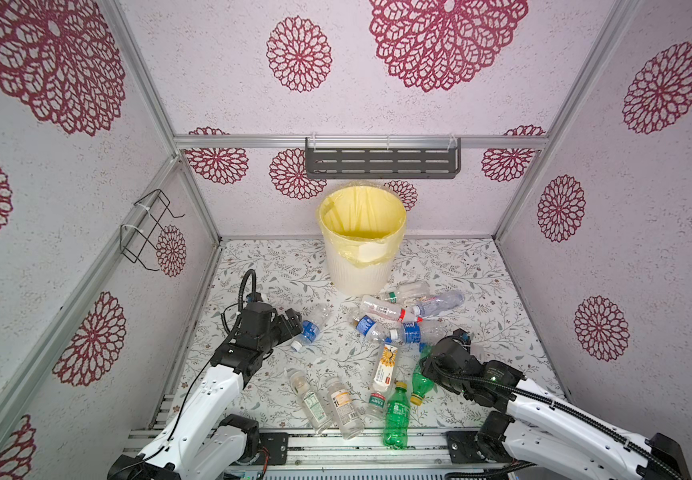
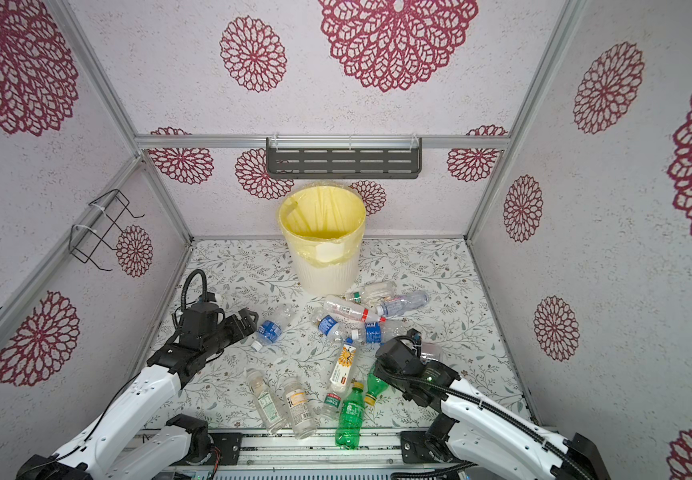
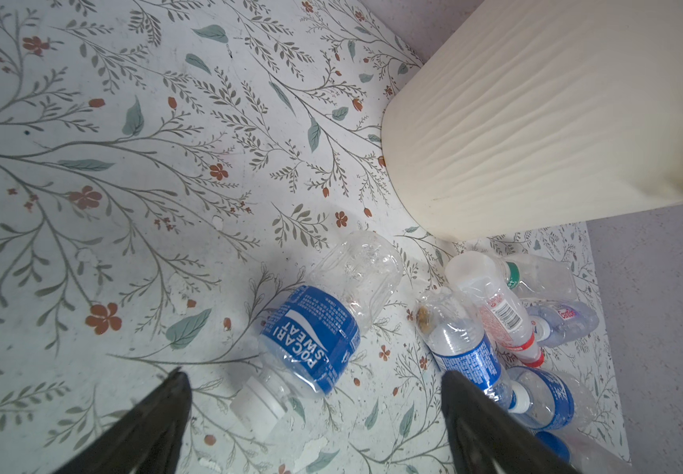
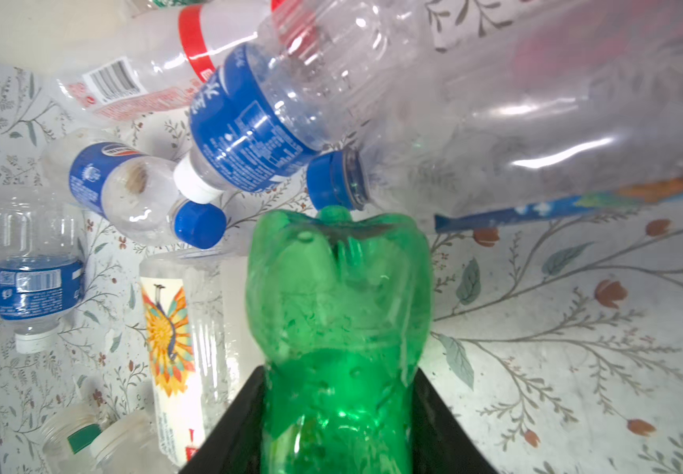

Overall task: Throw the plastic bottles in the bin
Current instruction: 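Lift the green bottle with the right gripper and carry it toward the bin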

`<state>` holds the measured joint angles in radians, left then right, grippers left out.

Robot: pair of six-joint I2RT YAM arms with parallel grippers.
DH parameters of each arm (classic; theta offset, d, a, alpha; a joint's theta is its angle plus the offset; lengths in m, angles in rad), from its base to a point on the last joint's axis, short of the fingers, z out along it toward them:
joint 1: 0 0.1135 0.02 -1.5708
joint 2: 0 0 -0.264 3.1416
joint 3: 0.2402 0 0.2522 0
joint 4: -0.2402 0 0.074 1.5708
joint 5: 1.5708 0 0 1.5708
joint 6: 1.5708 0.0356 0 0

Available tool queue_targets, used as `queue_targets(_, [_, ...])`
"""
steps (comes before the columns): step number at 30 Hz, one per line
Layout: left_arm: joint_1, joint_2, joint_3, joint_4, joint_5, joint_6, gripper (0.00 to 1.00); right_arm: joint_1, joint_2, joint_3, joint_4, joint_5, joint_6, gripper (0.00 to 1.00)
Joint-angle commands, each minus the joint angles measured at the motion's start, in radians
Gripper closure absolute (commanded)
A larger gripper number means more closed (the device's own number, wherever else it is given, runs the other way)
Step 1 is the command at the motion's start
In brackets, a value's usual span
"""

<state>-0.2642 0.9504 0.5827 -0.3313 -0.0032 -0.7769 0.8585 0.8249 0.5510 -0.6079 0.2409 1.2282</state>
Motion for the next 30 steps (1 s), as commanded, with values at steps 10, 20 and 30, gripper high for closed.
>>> queue_targets(10, [-0.007,0.044,0.106,0.009,-0.035,-0.045,0.03,0.003,-0.043,0.150,-0.053,0.167,-0.126,0.56])
queue_targets(20, [-0.006,0.110,0.199,-0.049,-0.064,-0.056,0.03,-0.089,-0.027,0.229,0.000,0.093,-0.243,0.56])
queue_targets(30, [-0.001,0.218,0.324,-0.063,-0.027,-0.057,0.03,-0.318,0.049,0.270,0.173,-0.190,-0.390,0.57])
